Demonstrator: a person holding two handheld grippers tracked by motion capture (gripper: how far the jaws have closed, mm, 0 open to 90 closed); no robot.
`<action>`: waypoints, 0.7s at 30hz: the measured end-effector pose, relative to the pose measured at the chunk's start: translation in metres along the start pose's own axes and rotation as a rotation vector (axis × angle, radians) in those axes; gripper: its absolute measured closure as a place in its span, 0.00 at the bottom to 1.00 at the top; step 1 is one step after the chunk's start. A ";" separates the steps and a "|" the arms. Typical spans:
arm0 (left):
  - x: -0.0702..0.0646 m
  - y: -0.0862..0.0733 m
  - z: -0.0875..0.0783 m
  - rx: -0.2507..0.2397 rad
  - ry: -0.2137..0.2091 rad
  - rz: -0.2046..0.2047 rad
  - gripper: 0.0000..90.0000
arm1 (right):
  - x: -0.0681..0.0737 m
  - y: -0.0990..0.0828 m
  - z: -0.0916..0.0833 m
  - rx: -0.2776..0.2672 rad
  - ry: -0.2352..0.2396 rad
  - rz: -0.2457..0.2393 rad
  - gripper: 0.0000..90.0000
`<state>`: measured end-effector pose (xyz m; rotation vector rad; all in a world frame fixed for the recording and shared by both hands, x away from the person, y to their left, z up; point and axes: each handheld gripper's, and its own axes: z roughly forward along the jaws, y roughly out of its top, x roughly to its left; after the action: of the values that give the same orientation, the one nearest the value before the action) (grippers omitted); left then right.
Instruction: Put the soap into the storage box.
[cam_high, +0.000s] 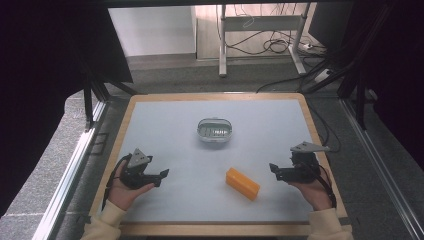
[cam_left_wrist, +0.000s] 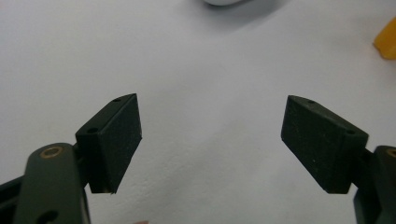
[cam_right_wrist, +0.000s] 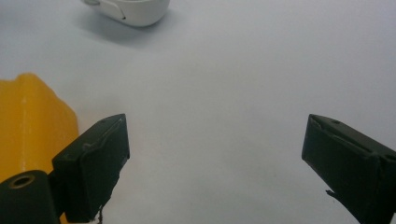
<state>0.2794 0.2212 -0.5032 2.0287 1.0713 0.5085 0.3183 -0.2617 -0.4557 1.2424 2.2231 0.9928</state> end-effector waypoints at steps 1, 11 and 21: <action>-0.001 -0.001 0.000 0.003 0.002 0.006 0.22 | 0.000 -0.001 0.000 0.008 -0.001 -0.012 0.09; -0.002 -0.015 0.006 0.015 -0.006 0.034 0.21 | 0.003 -0.003 0.000 0.024 0.023 -0.044 0.10; 0.003 -0.022 -0.001 0.028 -0.024 0.008 0.24 | 0.006 0.002 0.002 0.023 0.065 -0.058 0.16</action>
<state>0.2694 0.2318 -0.5200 2.0598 1.0615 0.4746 0.3178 -0.2554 -0.4557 1.1647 2.3129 1.0016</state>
